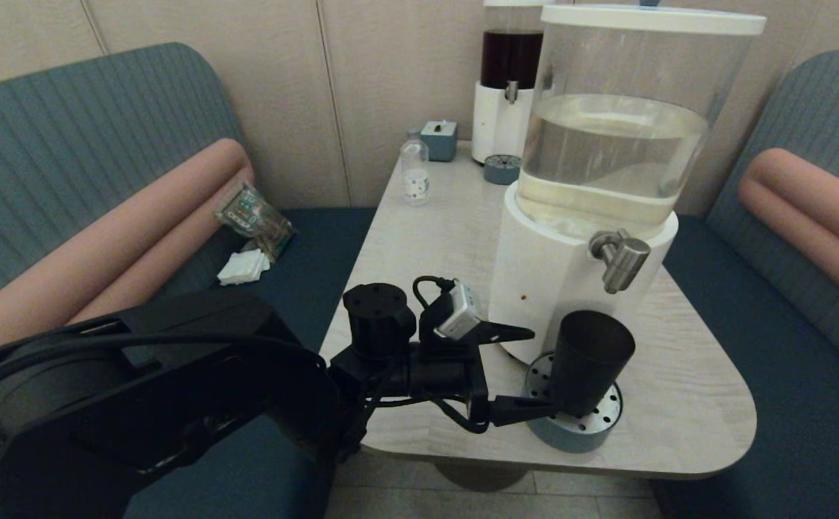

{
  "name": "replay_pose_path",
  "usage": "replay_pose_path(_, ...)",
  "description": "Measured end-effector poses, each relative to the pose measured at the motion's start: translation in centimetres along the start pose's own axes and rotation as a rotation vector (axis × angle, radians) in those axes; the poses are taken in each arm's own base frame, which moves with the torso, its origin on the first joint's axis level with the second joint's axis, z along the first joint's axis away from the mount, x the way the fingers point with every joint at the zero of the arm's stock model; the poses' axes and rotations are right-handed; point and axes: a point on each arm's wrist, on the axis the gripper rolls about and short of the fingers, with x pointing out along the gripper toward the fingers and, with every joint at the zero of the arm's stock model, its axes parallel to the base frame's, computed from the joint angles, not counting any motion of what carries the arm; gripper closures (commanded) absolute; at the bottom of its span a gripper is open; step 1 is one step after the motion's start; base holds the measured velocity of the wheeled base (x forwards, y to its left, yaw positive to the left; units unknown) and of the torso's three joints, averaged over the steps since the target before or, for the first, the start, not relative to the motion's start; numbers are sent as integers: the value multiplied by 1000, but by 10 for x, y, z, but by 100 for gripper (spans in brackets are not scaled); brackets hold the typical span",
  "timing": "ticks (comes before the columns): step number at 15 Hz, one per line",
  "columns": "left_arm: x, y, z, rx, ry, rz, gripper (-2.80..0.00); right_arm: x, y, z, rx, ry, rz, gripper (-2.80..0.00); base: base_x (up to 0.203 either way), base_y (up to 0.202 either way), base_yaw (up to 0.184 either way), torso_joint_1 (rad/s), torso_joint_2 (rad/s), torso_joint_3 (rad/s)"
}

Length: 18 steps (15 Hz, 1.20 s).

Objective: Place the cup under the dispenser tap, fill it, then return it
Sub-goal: Place the cup next to the water dispenser

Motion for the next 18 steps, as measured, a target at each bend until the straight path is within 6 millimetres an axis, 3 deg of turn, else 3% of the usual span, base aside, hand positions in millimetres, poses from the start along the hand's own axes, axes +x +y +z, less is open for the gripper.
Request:
replay_pose_path(6,15,18,-6,14,-29,26,-280,0,0,0,0,0,0,0,0,0,0,0,0,0)
replay_pose_path(18,47,19,-9,0,-37,19,-280,0,0,0,0,0,0,0,0,0,0,0,0,0)
